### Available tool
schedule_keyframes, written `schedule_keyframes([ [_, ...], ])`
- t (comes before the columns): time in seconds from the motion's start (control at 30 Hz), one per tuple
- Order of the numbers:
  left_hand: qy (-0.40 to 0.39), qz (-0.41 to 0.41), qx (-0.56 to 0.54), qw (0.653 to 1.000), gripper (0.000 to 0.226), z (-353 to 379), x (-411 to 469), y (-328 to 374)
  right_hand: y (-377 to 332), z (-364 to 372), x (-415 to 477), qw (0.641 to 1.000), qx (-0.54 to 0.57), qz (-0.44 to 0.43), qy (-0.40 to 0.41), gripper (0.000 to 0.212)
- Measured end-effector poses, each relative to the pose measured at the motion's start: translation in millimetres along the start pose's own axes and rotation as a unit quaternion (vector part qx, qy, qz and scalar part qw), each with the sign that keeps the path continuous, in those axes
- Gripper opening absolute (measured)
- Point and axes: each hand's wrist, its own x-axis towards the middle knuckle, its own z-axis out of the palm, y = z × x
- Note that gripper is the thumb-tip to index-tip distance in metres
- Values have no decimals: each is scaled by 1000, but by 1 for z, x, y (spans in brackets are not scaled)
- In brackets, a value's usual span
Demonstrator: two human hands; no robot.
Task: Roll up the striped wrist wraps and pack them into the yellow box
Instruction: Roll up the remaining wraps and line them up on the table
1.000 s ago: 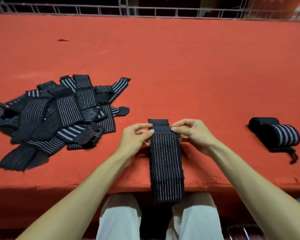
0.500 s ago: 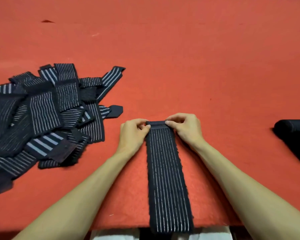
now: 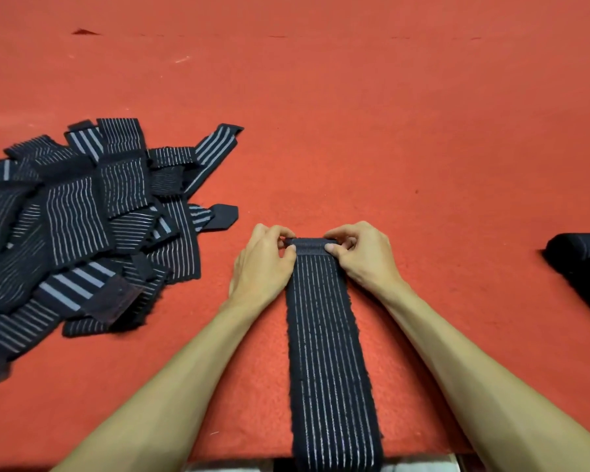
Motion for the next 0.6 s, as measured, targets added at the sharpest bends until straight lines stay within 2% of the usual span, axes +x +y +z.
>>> schedule_keyframes([
  [0.17, -14, 45, 2, 999, 16, -2, -5, 0, -2, -1, -4, 1000, 22, -11, 5, 9],
  [0.33, 10, 179, 46, 983, 22, -11, -20, 5, -18, -19, -27, 993, 104, -55, 23, 19],
  [0.43, 0, 239, 74, 968, 36, -30, -31, 18, -28, -41, -35, 989, 116, -85, 14, 23],
  [0.53, -49, 236, -27, 970, 22, -63, -48, 43, -52, -77, -49, 983, 135, -128, -10, 23],
  [0.6, -55, 204, -130, 969, 11, -84, -58, 63, -71, -102, -59, 974, 172, -143, -39, 15],
])
